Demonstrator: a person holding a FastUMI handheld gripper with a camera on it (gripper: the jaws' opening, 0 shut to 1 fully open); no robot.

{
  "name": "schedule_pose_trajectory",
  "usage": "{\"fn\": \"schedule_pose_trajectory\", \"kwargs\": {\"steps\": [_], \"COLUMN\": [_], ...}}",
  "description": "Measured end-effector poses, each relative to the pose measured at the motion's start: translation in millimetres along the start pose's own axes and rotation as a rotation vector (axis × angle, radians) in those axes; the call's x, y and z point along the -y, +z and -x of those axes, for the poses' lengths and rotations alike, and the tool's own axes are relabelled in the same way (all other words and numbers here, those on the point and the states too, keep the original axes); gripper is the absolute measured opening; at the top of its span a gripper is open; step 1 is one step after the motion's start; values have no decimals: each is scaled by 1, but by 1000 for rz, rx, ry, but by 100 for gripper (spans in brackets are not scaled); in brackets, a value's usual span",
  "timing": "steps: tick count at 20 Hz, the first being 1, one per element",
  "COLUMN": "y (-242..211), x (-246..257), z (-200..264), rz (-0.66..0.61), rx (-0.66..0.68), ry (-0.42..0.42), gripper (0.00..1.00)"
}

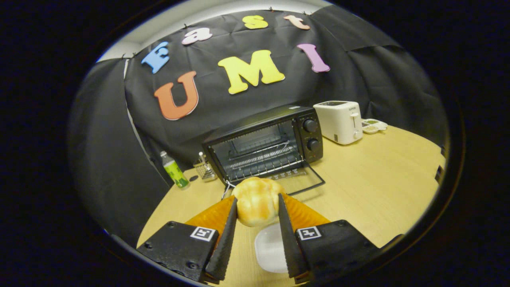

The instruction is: Open the toaster oven, put the food inside, and close the toaster oven door.

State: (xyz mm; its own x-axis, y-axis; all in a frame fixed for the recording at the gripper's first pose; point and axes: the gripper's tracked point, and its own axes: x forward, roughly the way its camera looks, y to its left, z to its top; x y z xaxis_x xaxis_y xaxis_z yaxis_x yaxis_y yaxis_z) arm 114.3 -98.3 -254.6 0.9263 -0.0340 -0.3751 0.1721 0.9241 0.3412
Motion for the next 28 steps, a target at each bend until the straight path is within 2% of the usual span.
{"fn": "schedule_pose_trajectory", "kwargs": {"steps": [5, 10, 17, 28], "y": [35, 35, 35, 53], "x": [-20, -25, -13, -1], "z": [-51, -116, -178, -258], "rz": [-207, -327, -377, -369], "rx": [54, 41, -13, -85], "ry": [95, 171, 143, 102], "gripper": [61, 60, 60, 62]}}
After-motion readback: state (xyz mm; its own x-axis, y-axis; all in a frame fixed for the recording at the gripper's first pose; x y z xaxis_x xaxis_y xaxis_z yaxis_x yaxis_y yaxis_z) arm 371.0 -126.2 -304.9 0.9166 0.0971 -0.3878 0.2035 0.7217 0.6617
